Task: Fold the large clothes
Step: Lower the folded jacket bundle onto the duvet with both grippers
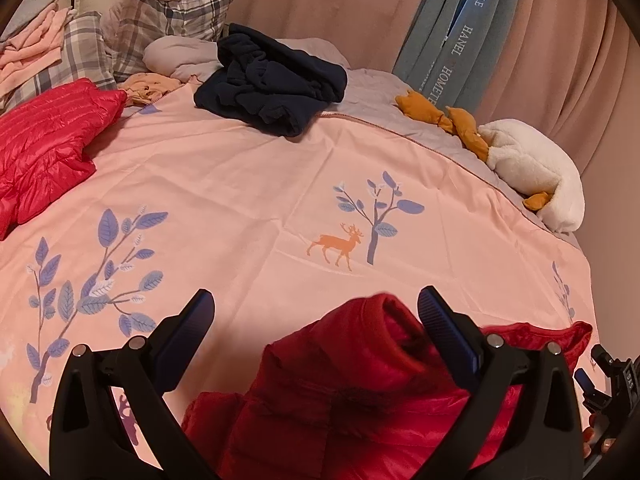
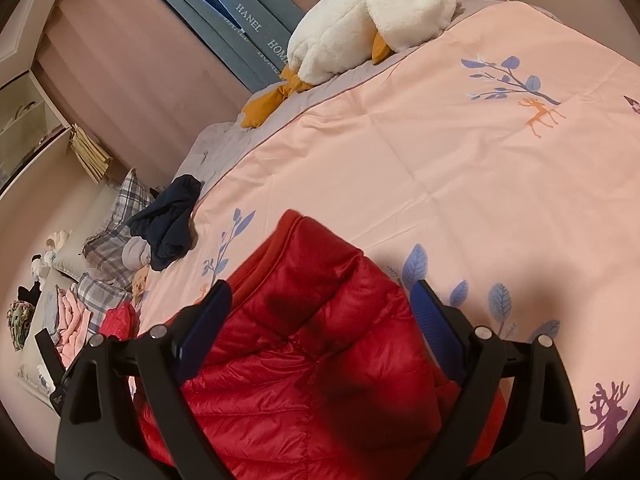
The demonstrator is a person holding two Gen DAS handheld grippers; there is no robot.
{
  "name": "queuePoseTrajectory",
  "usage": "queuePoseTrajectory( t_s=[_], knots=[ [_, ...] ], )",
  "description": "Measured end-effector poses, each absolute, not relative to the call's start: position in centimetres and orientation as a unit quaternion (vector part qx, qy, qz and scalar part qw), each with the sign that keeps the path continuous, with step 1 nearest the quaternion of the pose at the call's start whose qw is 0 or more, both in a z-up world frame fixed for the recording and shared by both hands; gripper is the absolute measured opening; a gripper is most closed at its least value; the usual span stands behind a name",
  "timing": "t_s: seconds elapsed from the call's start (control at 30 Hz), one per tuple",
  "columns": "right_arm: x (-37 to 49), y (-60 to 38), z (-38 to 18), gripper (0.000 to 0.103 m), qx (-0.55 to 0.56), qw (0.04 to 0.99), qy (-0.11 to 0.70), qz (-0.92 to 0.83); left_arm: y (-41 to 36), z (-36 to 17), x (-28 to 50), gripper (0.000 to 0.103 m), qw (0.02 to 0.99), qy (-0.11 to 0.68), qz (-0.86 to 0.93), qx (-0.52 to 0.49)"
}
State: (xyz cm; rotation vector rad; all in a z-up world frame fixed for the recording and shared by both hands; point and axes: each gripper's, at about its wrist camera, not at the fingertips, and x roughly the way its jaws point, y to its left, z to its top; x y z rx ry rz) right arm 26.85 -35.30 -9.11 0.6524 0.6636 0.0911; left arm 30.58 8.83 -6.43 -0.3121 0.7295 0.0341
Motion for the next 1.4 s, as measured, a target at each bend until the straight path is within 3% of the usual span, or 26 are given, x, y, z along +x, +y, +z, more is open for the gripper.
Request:
queuePoseTrajectory(
  t_s=[0.8, 1.07, 1.23, 1.4],
  knots=[
    [27.7, -34.6, -10.3, 0.092, 0.298, 0.888, 0.348, 0.033, 8.3, -7.7, 31.7, 0.102, 0.915, 0.38, 0.002, -0.134],
    [29.1, -34.0, -11.5, 0.092, 0.272, 0.876, 0.398, 0.035, 8.0, -10.0, 33.4, 0.102, 0.889, 0.44, -0.027, -0.126],
    [29.4, -33.7, -11.9, 0.068, 0.264, 0.872, 0.412, 0.033, 8.4, -11.6, 33.9, 0.102, 0.872, 0.464, -0.049, -0.146],
    [29.6, -33.8, -12.1, 0.03, 0.249, 0.873, 0.419, 0.023, 8.4, -11.8, 34.0, 0.098, 0.873, 0.461, -0.065, -0.145]
  ],
)
